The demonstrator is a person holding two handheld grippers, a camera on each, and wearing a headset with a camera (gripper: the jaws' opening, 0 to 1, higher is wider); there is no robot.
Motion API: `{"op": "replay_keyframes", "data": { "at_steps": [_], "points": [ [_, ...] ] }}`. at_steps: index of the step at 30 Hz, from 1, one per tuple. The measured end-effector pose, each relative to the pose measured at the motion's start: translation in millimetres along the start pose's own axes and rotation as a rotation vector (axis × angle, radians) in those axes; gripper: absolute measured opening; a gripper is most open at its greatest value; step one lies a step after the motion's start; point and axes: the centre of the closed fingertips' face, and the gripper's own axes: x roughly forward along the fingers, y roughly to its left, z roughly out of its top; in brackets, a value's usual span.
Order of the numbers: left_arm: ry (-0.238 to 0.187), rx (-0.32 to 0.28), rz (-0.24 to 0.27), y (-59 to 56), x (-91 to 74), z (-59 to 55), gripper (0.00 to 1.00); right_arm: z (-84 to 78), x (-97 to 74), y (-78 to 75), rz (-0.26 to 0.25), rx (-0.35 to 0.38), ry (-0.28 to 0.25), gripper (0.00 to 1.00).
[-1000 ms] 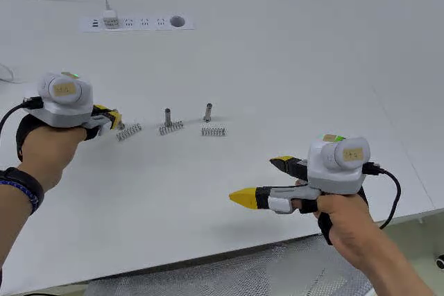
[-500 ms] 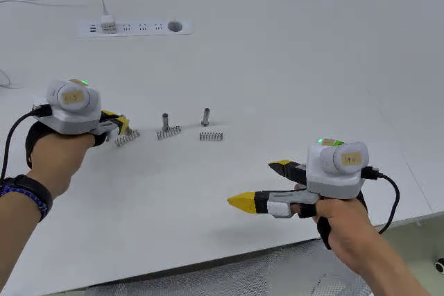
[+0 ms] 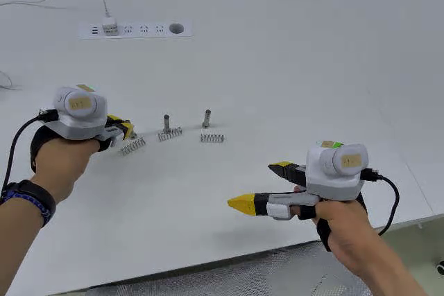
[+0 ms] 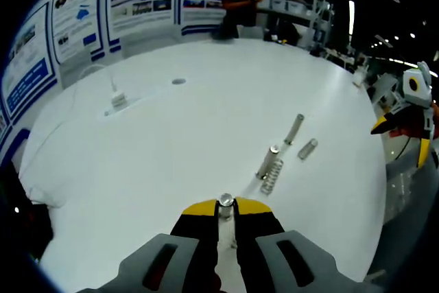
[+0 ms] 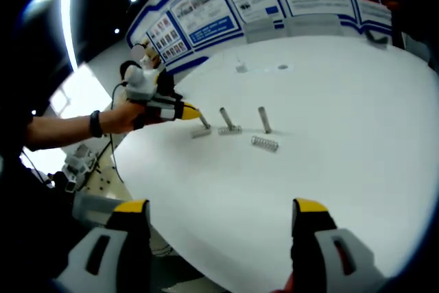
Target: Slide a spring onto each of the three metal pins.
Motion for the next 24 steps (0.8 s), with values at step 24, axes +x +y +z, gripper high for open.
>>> {"op": "replay_keyframes", "data": {
  "at_steps": [24],
  "points": [
    [0.056, 0.007, -0.005, -4.8, 4.6, -21.8, 0.15, -4.8, -2.6, -1.8, -0.007, 0.007, -0.001, 0.87]
  ]
}}
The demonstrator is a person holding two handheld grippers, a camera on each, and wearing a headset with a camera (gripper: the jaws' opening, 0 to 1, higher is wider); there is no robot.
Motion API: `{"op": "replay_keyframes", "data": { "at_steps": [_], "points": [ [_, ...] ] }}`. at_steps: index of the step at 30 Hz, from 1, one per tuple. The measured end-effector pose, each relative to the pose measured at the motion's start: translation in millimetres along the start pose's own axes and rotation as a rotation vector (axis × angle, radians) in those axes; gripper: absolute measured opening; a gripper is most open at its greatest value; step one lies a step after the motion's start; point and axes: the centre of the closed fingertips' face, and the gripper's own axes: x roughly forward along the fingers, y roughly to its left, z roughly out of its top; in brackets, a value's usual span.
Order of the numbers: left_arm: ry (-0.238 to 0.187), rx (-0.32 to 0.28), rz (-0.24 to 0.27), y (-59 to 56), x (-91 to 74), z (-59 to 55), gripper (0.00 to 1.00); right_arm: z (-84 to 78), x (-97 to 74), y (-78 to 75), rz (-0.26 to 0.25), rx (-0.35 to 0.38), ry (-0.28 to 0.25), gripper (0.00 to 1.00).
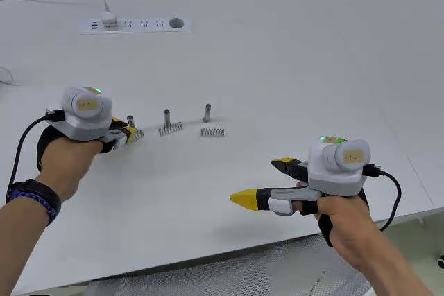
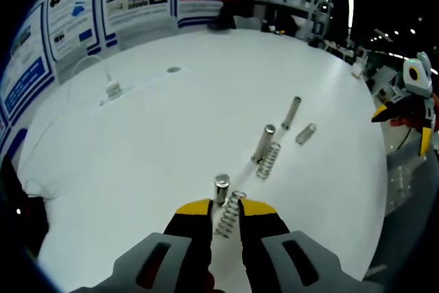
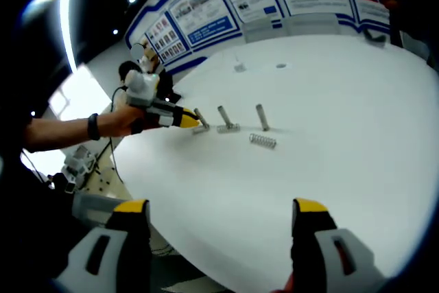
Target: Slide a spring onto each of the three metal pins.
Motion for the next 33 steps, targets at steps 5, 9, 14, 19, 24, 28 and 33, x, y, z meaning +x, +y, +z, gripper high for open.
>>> {"op": "replay_keyframes", "data": {
  "at_steps": [5, 9, 14, 19, 24, 28, 33],
  "points": [
    [0.004, -0.037, 0.004, 1.9, -5.3, -7.7, 0.21, -0.8, -0.1, -1.4, -0.002, -0.001, 0.001, 0.87],
    [-0.002, -0.065, 0.010, 4.3, -11.4, -13.4, 0.26, -0.7, 0.7, -1.3, 0.000, -0.004, 0.000, 0.87],
    [-0.015, -0.098, 0.023, 8.6, -19.2, -20.0, 0.33, 0.2, 1.8, -0.9, 0.002, -0.011, 0.001, 0.87],
    [-0.010, -0.117, 0.032, 10.9, -27.5, -30.7, 0.35, 1.3, 3.2, -1.5, 0.004, -0.015, -0.002, 0.87],
    [-0.027, -0.153, 0.045, 10.7, -35.8, -38.6, 0.41, 1.1, 5.4, -0.5, 0.011, -0.027, 0.002, 0.88],
    [-0.039, -0.170, 0.043, 7.3, -43.3, -45.7, 0.45, 1.8, 8.0, 1.0, 0.016, -0.040, 0.005, 0.89],
    [-0.050, -0.188, 0.042, 5.4, -52.1, -53.3, 0.49, 3.9, 11.3, 0.9, 0.017, -0.053, -0.002, 0.89]
  ]
}}
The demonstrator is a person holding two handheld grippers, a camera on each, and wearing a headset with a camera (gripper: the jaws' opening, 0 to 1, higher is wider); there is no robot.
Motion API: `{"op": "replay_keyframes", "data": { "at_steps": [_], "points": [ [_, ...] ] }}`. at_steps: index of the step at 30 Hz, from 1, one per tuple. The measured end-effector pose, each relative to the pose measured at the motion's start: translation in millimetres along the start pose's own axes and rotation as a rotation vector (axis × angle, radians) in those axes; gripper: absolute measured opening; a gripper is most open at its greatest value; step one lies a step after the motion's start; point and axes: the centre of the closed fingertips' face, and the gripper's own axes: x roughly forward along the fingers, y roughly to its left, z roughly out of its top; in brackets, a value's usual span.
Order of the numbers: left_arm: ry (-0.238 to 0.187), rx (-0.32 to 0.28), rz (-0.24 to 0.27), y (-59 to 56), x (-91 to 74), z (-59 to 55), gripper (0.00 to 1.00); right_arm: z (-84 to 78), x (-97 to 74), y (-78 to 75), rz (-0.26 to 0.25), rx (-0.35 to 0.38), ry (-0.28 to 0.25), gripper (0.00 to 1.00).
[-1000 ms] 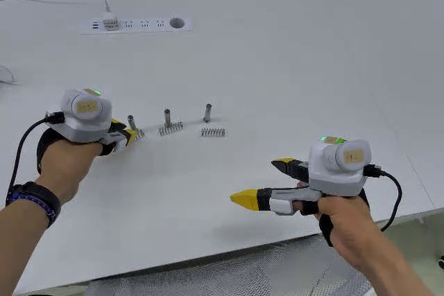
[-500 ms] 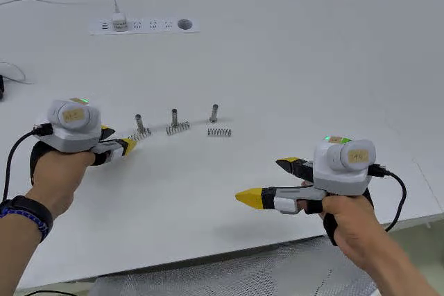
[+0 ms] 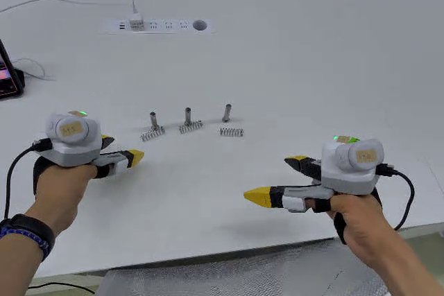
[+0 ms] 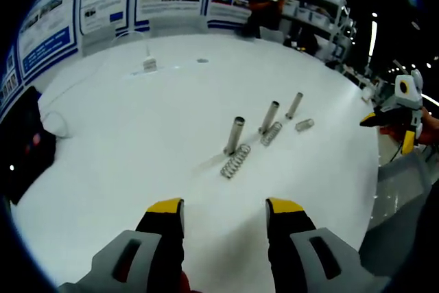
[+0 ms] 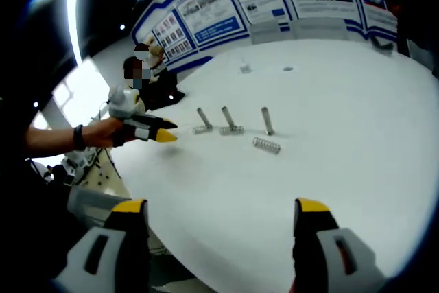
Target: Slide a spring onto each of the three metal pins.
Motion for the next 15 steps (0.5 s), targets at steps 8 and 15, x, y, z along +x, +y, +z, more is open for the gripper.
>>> {"op": "replay_keyframes", "data": {
  "at_steps": [8, 15],
  "points": [
    [-0.020, -0.002, 0.005, 2.7, -15.3, -4.2, 0.55, -0.2, 6.2, -0.7, 0.008, -0.002, 0.004, 0.89],
    [-0.028, 0.002, 0.004, 4.5, -28.1, -8.7, 0.61, -0.7, 11.9, 1.6, 0.015, -0.005, 0.011, 0.89]
  ]
}}
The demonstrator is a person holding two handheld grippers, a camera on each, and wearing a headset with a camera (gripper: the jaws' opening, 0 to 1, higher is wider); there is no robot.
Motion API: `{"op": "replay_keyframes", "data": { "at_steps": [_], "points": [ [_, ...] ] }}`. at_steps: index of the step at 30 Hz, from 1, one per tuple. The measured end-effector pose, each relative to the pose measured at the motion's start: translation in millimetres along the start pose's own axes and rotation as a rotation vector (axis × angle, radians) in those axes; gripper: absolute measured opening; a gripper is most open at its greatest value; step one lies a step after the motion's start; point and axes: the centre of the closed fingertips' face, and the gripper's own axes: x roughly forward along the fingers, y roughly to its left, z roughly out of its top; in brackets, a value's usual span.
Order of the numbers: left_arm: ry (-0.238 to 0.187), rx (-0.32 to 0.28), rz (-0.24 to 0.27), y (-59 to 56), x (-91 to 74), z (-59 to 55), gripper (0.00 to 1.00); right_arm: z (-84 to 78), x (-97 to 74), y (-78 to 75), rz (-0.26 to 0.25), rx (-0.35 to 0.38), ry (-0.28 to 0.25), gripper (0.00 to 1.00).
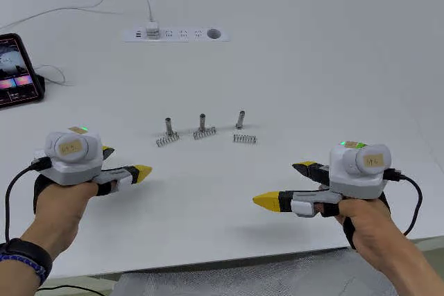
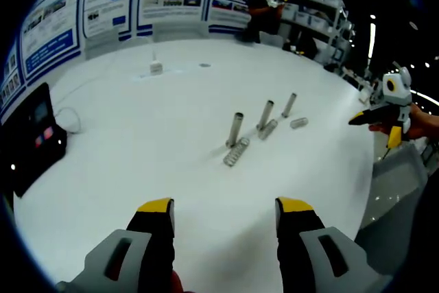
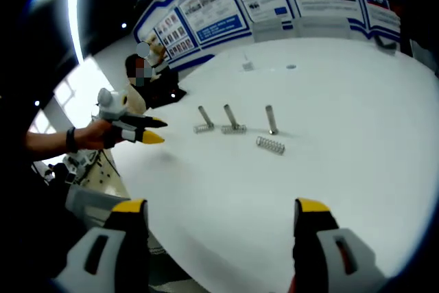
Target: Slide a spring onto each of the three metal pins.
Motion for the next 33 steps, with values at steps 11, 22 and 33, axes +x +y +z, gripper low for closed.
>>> {"op": "replay_keyframes", "data": {
  "at_steps": [11, 22, 33],
  "points": [
    [0.001, 0.016, -0.008, 1.3, -18.1, -10.6, 0.71, 1.9, 9.8, 4.0, 0.014, -0.013, 0.007, 0.90],
    [-0.002, 0.023, -0.017, 0.6, -31.0, -14.2, 0.77, 4.0, 15.3, 5.6, 0.022, -0.019, 0.015, 0.90],
    [0.013, 0.035, -0.023, -2.2, -37.7, -20.9, 0.80, 0.7, 15.6, 6.0, 0.022, -0.021, 0.024, 0.90]
  ]
}}
